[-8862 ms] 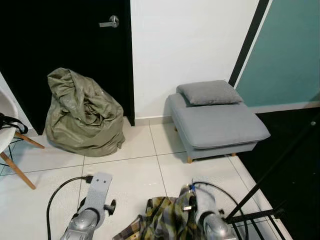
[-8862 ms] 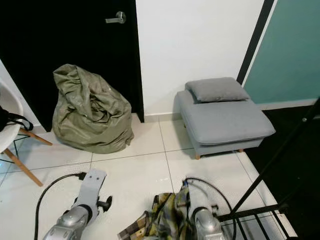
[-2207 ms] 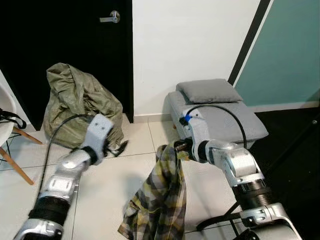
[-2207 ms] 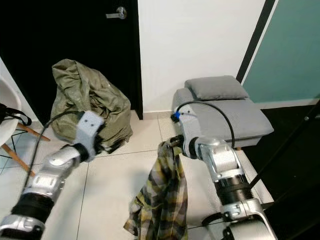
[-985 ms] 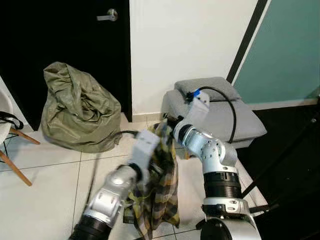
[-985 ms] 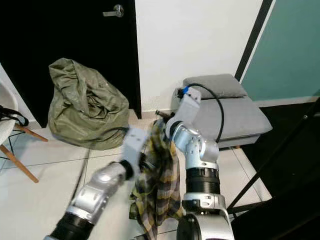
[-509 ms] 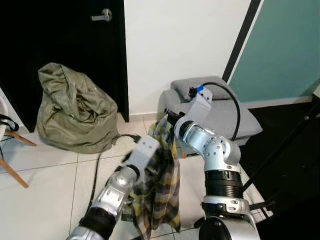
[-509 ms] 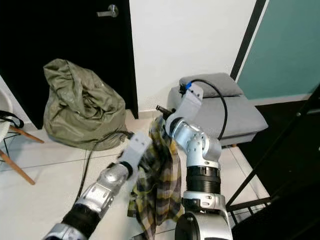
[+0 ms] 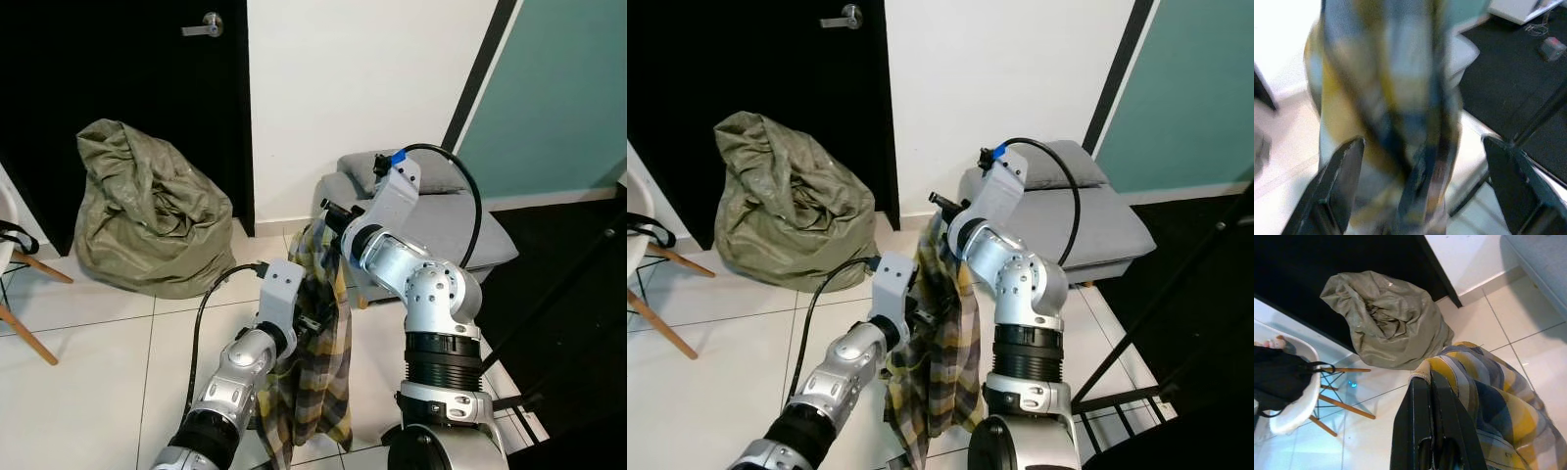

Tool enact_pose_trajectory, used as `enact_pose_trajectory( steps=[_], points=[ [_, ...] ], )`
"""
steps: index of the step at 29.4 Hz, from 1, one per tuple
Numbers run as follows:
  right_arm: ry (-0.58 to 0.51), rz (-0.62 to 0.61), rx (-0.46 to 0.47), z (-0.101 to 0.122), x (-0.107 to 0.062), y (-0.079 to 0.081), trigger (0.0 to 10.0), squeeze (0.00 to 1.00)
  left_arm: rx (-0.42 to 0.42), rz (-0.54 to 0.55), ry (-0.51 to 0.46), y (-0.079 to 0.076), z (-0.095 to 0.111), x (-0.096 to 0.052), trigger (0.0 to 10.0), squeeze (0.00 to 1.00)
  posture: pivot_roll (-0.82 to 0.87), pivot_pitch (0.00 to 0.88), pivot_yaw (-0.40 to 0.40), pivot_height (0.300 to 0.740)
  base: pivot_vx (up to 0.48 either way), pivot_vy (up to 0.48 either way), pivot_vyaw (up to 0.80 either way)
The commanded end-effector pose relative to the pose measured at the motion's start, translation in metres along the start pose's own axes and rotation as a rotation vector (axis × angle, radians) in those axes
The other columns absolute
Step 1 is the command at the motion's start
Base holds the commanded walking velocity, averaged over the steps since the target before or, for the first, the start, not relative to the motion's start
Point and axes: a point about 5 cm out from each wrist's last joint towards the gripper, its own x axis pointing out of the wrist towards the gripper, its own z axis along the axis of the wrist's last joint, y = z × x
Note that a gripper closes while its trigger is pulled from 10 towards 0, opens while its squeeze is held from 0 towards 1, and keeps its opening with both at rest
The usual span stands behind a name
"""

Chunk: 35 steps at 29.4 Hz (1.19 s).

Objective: Hang hanger

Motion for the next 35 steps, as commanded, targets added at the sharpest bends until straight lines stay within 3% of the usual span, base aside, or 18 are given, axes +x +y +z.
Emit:
enact_pose_trajectory(
  steps=[1, 6, 8, 11, 12, 15, 19, 21, 24, 26, 31, 32, 34, 35],
  points=[
    [0.024, 0.049, 0.006, -0.016, 0.013, 0.017, 10.0, 0.00, 0.106, -0.071, 0.007, 0.007, -0.004, -0.015, 10.0, 0.00, -0.09, 0.211, -0.047, 0.740, 0.000, 0.000, 0.00],
    [0.039, 0.058, -0.004, -0.016, 0.020, 0.020, 10.0, 0.00, 0.172, -0.114, 0.009, 0.013, -0.002, -0.023, 10.0, 0.00, -0.07, 0.206, -0.059, 0.740, 0.000, 0.000, 0.00],
    [0.101, 0.141, -0.061, -0.021, 0.016, 0.035, 10.0, 0.00, 0.216, -0.040, 0.000, 0.021, -0.001, -0.023, 10.0, 0.00, -0.07, 0.203, -0.062, 0.740, 0.000, 0.000, 0.00],
    [0.161, 0.220, -0.132, -0.028, 0.010, 0.045, 10.0, 0.00, 0.207, 0.028, -0.005, 0.028, -0.002, -0.021, 10.0, 0.00, -0.08, 0.199, -0.059, 0.740, 0.000, 0.000, 0.00],
    [0.198, 0.274, -0.143, -0.031, 0.005, 0.049, 10.0, 0.00, 0.149, 0.020, -0.012, 0.020, -0.003, -0.015, 10.0, 0.00, -0.09, 0.202, -0.050, 0.740, 0.000, 0.000, 0.00],
    [0.225, 0.320, -0.115, -0.031, 0.001, 0.052, 10.0, 0.00, 0.104, -0.003, -0.020, 0.011, -0.003, -0.012, 10.0, 0.00, -0.09, 0.200, -0.046, 0.740, 0.000, 0.000, 0.00],
    [0.249, 0.362, -0.071, -0.029, 0.000, 0.055, 10.0, 0.00, 0.101, 0.004, -0.016, 0.007, -0.004, -0.010, 10.0, 0.00, -0.09, 0.199, -0.045, 0.740, 0.000, 0.000, 0.00],
    [0.269, 0.402, -0.017, -0.024, -0.002, 0.059, 10.0, 0.00, 0.177, 0.114, 0.004, 0.013, -0.004, -0.009, 10.0, 0.00, -0.09, 0.199, -0.049, 0.740, 0.000, 0.000, 0.00],
    [0.270, 0.404, -0.014, -0.024, -0.002, 0.060, 10.0, 0.00, 0.189, 0.140, 0.006, 0.015, -0.004, -0.009, 10.0, 0.00, -0.09, 0.199, -0.049, 0.740, 0.000, 0.000, 0.00],
    [0.277, 0.424, -0.039, -0.023, -0.008, 0.064, 10.0, 0.00, 0.256, 0.352, 0.037, 0.038, -0.003, -0.011, 10.0, 0.00, -0.09, 0.196, -0.050, 0.740, 0.000, 0.000, 0.00],
    [0.289, 0.445, -0.044, -0.024, -0.013, 0.066, 10.0, 0.00, 0.291, 0.495, 0.045, 0.054, -0.003, -0.016, 10.0, 0.00, -0.09, 0.197, -0.047, 0.740, 0.000, 0.000, 0.00],
    [0.293, 0.452, -0.041, -0.025, -0.016, 0.067, 10.0, 0.00, 0.298, 0.542, 0.043, 0.060, -0.003, -0.019, 9.0, 0.00, -0.09, 0.196, -0.046, 0.740, 0.000, 0.000, 0.00],
    [0.297, 0.456, -0.040, -0.025, -0.017, 0.067, 10.0, 0.00, 0.301, 0.570, 0.040, 0.064, -0.003, -0.021, 9.0, 0.00, -0.09, 0.196, -0.046, 0.740, 0.000, 0.000, 0.00],
    [0.302, 0.458, -0.038, -0.026, -0.018, 0.067, 10.0, 0.00, 0.303, 0.601, 0.035, 0.068, -0.003, -0.024, 5.5, 0.00, -0.09, 0.197, -0.046, 0.740, 0.000, 0.000, 0.00]
  ],
)
